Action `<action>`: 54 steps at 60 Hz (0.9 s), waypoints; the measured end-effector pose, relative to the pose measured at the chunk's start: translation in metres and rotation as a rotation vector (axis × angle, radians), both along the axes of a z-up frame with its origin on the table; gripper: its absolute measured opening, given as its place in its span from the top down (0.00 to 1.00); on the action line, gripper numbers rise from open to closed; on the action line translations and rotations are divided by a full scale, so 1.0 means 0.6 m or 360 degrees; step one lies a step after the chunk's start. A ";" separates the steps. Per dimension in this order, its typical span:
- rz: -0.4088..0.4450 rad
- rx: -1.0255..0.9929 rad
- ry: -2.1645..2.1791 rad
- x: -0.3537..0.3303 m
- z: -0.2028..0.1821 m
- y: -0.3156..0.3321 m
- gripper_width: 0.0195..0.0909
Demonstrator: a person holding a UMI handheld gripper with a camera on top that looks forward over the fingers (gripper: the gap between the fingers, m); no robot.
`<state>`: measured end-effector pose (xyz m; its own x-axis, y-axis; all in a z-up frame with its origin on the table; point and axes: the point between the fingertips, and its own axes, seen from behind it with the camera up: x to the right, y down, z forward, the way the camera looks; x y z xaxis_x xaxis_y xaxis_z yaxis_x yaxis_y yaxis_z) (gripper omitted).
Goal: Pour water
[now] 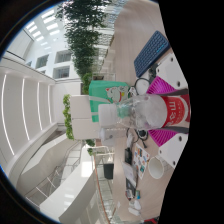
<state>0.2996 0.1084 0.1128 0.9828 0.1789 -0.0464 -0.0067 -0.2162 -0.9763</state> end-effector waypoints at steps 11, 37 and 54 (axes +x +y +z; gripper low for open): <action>0.0020 -0.0228 -0.0069 0.017 -0.093 -0.021 0.64; 0.0028 -0.0330 0.0057 0.026 -0.097 -0.082 0.07; -0.0109 -0.0394 0.0052 0.013 0.027 -0.306 0.10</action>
<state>0.3072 -0.0749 0.1289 0.9895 0.0909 -0.1123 -0.0602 -0.4465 -0.8927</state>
